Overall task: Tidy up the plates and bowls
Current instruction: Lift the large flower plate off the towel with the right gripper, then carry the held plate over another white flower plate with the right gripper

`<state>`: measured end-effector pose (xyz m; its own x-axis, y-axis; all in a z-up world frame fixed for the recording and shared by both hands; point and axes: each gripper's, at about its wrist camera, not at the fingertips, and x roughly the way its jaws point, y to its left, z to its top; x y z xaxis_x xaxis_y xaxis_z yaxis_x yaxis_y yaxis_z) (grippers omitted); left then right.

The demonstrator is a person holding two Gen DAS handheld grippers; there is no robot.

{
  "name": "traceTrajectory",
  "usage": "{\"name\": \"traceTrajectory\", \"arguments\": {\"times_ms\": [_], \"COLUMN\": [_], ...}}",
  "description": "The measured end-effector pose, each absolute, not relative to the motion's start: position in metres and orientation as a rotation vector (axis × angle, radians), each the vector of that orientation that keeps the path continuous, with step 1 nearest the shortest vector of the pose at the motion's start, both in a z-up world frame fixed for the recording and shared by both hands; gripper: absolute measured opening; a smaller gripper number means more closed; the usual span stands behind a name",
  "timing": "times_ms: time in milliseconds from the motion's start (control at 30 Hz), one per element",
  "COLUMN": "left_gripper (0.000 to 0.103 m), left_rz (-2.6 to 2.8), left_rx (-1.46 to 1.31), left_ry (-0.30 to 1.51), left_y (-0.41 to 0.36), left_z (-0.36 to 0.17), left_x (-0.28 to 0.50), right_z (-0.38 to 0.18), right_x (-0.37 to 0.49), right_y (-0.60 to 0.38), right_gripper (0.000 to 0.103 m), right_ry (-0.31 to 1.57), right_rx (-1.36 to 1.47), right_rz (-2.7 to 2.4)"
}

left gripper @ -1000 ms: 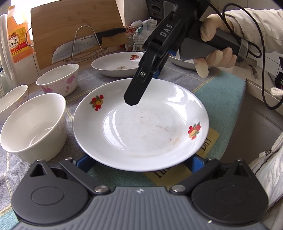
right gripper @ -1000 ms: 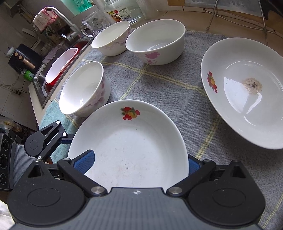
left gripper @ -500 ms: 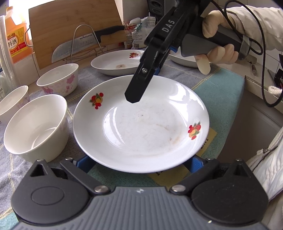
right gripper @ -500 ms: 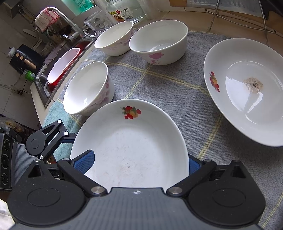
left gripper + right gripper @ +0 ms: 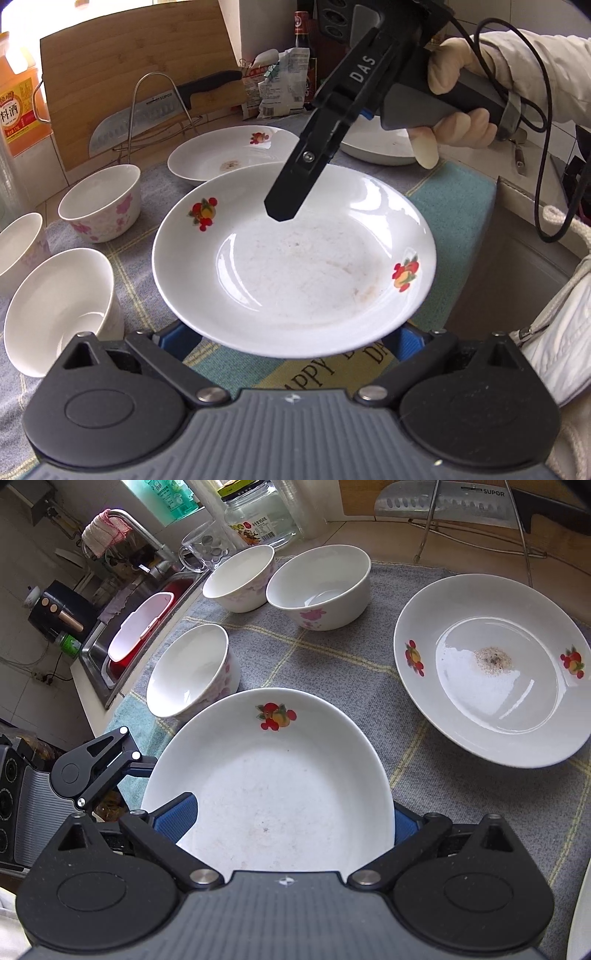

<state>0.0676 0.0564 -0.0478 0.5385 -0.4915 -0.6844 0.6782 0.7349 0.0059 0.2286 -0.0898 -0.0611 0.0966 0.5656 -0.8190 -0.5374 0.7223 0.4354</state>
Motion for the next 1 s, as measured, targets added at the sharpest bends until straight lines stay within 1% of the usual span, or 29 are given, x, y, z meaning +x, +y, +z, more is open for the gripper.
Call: {"name": "traceTrajectory", "arguments": {"times_ms": [433, 1000], "left_gripper": [0.101, 0.101], "left_rz": [-0.764, -0.838], "left_rx": [0.293, 0.314], "left_ry": [0.689, 0.676], "left_y": [-0.005, -0.090], "left_z": [-0.032, -0.019], "left_x": [0.090, 0.132], "right_z": [-0.039, -0.029], "right_x": [0.232, 0.244], "right_y": [-0.156, -0.260], "right_gripper": [0.103, 0.103], "right_ry": [1.185, 1.142], "right_rx": [0.015, 0.059], "right_rz": [0.763, 0.681]}}
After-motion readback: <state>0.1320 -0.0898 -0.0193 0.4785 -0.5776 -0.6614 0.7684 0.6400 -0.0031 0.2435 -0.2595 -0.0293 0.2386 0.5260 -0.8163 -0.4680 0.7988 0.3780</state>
